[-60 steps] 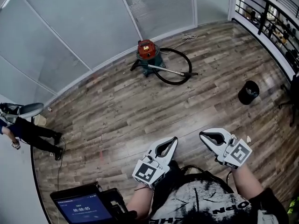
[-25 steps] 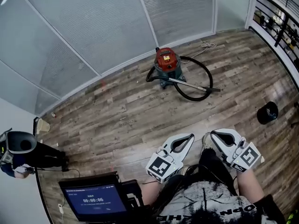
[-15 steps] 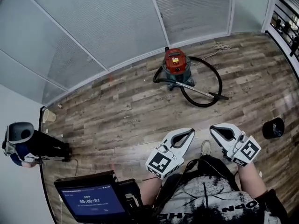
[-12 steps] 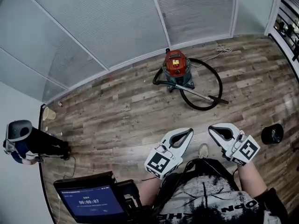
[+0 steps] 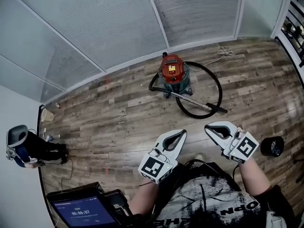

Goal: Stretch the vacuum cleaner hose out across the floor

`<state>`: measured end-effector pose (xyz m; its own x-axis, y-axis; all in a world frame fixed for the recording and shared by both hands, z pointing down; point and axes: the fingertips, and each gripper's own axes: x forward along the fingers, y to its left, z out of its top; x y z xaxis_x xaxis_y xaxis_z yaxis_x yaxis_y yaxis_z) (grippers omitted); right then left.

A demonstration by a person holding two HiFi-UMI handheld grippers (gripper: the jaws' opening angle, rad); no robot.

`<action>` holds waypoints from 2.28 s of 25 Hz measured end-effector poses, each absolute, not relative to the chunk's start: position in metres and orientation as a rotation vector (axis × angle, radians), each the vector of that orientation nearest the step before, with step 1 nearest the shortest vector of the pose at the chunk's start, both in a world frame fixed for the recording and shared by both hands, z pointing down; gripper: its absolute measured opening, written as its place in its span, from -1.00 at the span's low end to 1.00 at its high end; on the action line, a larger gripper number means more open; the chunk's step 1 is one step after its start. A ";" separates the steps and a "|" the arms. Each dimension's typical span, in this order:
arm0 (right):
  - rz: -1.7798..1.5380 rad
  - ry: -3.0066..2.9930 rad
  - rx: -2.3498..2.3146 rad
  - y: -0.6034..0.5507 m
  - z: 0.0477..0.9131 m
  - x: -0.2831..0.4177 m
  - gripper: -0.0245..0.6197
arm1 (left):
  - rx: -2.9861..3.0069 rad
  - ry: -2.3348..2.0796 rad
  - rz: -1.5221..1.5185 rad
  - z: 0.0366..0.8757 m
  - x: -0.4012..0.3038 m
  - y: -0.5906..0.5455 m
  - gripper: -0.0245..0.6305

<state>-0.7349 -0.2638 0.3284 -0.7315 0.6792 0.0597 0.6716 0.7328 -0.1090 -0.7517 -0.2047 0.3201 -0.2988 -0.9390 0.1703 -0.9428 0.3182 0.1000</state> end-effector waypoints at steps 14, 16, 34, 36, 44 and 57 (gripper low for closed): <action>0.050 -2.761 -1.031 -0.276 0.366 -0.855 -0.75 | 1.692 -2.372 0.004 0.355 -0.867 -0.206 -0.92; 0.034 -2.733 -0.976 -0.277 0.380 -0.907 -0.70 | 1.720 -2.343 -0.019 0.359 -0.920 -0.208 -0.92; -0.176 -2.292 -0.775 -0.316 0.620 -1.085 -0.22 | 1.717 -2.185 0.120 0.424 -1.094 -0.225 -0.92; -0.194 -2.227 -0.814 -0.326 0.654 -1.098 -0.20 | 1.680 -2.200 0.131 0.437 -1.109 -0.242 -0.92; -0.288 -2.038 -0.875 -0.347 0.790 -1.127 -0.19 | 1.586 -2.252 0.139 0.508 -1.129 -0.264 -0.92; -0.375 -1.785 -0.904 -0.344 1.075 -1.168 0.01 | 1.570 -2.330 0.006 0.716 -1.201 -0.263 -0.92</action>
